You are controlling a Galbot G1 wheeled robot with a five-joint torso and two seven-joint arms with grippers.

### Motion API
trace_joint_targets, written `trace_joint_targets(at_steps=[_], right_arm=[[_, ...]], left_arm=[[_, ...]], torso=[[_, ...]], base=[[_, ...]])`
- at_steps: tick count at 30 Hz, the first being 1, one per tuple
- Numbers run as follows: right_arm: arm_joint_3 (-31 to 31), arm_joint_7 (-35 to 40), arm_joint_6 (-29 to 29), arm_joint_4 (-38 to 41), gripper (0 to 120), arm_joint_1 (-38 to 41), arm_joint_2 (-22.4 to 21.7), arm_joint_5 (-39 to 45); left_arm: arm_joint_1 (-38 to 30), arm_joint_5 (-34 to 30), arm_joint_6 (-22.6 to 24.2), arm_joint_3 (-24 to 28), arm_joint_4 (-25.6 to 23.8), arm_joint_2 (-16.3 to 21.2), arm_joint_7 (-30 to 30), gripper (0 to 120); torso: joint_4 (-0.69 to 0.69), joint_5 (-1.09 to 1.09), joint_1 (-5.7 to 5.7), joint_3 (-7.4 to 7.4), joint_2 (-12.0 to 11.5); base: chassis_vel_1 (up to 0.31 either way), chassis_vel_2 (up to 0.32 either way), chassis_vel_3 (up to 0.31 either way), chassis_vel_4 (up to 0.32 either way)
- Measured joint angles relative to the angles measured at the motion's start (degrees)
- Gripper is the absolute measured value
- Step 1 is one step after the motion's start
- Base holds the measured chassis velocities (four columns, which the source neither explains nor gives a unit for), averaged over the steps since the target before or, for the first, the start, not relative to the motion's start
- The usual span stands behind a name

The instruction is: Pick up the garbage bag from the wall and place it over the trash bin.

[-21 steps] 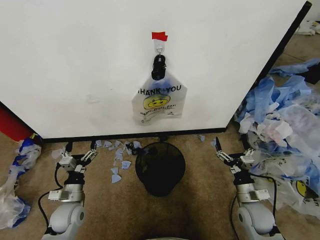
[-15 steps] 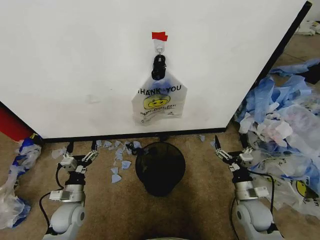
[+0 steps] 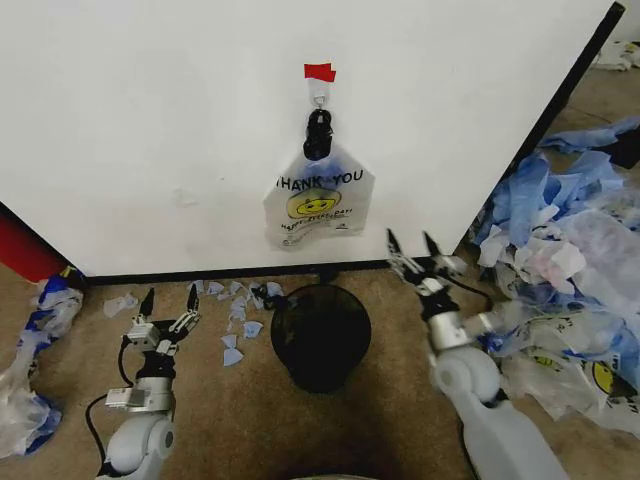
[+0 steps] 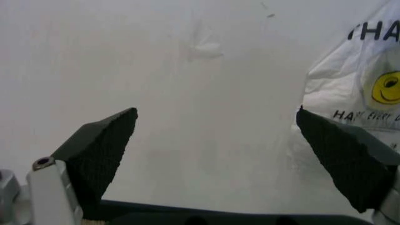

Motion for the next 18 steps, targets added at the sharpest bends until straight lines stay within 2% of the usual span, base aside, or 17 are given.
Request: trace_joint_targets(at_steps=[18], right_arm=[[-7.0, -2.6, -0.6, -8.8, 100, 15.9, 1.7, 3.9]], left_arm=[[0.5, 1.5, -0.3, -0.4, 1.8, -1.3, 0.3, 100]], torso=[[0.00, 0.00, 0.00, 0.00, 0.0]], base=[[0.000, 0.000, 0.000, 0.000]])
